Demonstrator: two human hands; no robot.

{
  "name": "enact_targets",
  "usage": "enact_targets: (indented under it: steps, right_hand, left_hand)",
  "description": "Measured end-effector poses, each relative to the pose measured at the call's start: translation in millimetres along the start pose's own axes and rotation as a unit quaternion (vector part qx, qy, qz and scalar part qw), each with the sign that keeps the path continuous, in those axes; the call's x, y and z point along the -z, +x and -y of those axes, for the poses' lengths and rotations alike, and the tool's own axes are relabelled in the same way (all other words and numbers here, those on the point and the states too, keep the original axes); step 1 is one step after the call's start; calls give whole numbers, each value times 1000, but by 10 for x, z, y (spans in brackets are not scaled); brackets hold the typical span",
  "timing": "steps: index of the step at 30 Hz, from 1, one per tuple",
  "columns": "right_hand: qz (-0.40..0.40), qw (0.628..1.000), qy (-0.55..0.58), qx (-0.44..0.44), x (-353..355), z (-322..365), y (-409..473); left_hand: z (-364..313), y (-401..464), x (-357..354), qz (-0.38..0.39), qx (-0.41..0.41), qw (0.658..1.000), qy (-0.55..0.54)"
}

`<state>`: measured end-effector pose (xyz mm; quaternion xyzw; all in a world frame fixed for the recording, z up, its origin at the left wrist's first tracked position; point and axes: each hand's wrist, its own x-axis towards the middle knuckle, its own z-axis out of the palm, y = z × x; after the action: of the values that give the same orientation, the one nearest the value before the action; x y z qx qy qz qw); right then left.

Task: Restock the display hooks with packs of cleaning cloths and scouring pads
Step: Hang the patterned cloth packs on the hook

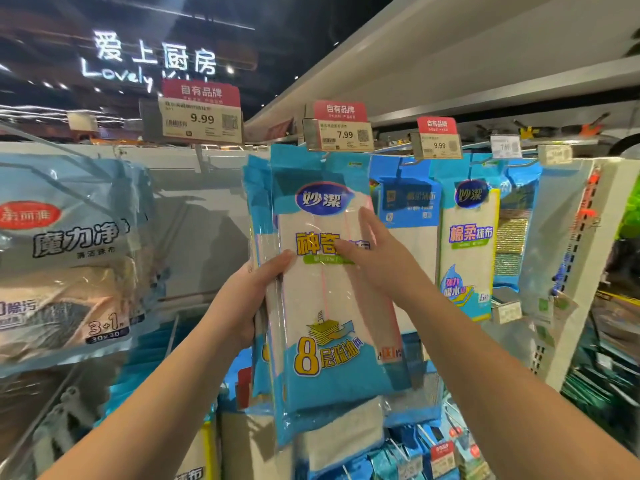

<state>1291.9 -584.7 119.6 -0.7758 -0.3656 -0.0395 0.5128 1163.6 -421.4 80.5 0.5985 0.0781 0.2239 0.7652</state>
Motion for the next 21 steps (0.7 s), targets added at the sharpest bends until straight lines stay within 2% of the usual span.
enact_targets:
  steps: [3,8,14,17,21]
  right_hand:
    - [11,1000,-10,-10,-113,-58,145]
    - [14,998,44,-38,-267,-164,497]
    - [-13,997,-26,-65,-661,-292,941]
    - [-14,994,-66,-89,-834,-311,1069]
    - [-6,994,-63,-92,-1012,-357,1189]
  left_hand:
    - [1,-29,104,-30,-13,999,23]
    - [-16,-188,436,-106,-32,991,74]
    - [-40,-442,852,-180,-54,971,151]
    - [-33,-532,975,-188,-56,972,130]
    - [-28,-578,1016,-180,-61,977,93]
